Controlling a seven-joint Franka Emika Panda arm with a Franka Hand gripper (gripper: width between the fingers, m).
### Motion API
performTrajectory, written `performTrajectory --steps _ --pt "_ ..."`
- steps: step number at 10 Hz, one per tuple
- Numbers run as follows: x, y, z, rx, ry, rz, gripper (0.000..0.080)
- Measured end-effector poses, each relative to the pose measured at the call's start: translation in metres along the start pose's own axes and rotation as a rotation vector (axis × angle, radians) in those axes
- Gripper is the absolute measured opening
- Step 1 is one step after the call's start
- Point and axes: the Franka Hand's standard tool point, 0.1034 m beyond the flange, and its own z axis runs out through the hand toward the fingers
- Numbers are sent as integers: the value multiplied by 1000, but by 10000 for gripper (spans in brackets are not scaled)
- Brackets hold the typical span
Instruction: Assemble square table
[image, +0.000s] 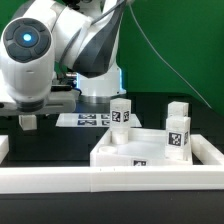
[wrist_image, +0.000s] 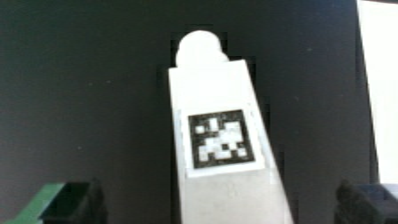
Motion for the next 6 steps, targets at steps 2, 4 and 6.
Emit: performTrajectory --steps 2,4,6 --pt "0 0 2 0 0 0 649" --pt "0 1 6 -1 3 2 649" --pt "0 1 7 1 1 2 634"
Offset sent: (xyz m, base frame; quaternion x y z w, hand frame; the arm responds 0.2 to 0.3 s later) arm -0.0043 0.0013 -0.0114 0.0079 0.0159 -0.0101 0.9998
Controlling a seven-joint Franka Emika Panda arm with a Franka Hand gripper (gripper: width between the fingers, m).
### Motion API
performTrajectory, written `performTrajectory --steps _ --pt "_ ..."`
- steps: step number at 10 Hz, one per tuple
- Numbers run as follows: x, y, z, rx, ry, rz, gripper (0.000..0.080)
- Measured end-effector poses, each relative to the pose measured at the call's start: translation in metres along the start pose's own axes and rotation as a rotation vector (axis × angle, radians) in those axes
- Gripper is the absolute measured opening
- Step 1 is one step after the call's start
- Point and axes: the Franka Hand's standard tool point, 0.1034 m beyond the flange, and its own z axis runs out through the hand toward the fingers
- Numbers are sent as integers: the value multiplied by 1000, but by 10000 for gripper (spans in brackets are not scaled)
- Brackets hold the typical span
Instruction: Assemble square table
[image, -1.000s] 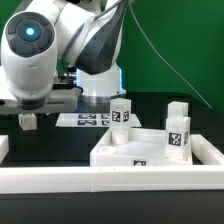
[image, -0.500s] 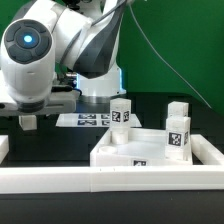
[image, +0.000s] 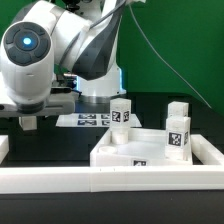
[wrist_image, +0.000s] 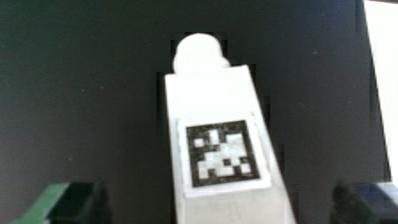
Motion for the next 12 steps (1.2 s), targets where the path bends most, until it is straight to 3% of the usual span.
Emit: performTrajectory --steps 2,6,8,10,12 --pt "0 0 0 0 0 0 282" --pt "0 0 0 0 0 0 287" --pt "1 0 -12 -2 12 -2 287" --pt "-4 -6 -37 12 18 -8 288" --pt "-19 -17 -86 44 20 -11 288"
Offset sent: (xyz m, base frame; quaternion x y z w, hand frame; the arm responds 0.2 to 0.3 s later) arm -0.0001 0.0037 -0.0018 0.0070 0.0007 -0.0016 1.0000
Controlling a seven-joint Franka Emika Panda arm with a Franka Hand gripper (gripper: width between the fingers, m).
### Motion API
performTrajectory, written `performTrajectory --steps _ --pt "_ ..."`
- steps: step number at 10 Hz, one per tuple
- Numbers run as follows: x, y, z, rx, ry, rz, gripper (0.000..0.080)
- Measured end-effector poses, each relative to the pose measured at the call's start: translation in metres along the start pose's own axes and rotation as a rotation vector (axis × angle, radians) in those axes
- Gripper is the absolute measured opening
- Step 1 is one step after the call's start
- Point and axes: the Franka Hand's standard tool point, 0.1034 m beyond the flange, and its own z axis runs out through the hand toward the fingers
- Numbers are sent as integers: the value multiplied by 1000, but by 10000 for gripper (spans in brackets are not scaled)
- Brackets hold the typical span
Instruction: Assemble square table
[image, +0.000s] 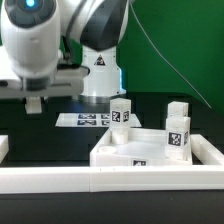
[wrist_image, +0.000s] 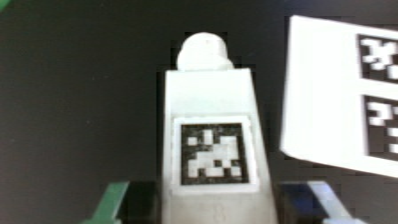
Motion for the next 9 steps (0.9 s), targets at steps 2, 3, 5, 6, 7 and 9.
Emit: performTrajectory --steps 2,3,5,6,7,9 --pt "-8 -2 -38 8 43 10 290" --pt "-7 -2 -32 10 44 10 290" --pt "2 3 -35 -10 123 3 290" --pt "3 2 -39 -17 203 4 290" --pt "6 -4 -48 -10 279 5 290" --pt "15 -8 -69 -46 421 1 290"
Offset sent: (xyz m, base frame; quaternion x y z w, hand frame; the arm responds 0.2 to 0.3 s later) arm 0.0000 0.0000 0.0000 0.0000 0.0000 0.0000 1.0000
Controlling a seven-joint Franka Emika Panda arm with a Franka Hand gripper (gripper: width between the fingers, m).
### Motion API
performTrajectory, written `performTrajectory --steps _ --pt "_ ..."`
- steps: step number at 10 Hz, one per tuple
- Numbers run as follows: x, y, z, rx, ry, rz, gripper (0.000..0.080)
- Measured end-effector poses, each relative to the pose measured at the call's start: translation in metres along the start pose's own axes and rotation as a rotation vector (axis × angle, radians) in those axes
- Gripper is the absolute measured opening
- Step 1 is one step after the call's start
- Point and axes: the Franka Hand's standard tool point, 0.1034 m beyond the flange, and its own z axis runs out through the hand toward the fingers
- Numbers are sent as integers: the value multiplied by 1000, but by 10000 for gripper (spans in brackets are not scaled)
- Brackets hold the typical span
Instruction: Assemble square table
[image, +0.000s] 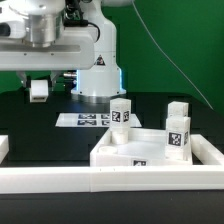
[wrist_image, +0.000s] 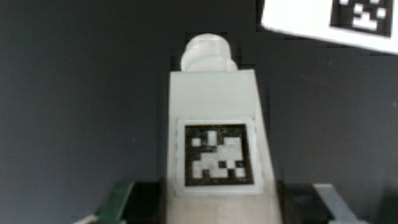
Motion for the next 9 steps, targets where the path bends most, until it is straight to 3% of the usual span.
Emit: performTrajectory --steps 1,5,7,9 --pt "10 0 -8 -23 76 -10 290" --pt "14 7 -6 -49 338 -10 290" --pt "23 -11 -8 2 414 54 290" --pt "44 -34 -22 26 442 118 290"
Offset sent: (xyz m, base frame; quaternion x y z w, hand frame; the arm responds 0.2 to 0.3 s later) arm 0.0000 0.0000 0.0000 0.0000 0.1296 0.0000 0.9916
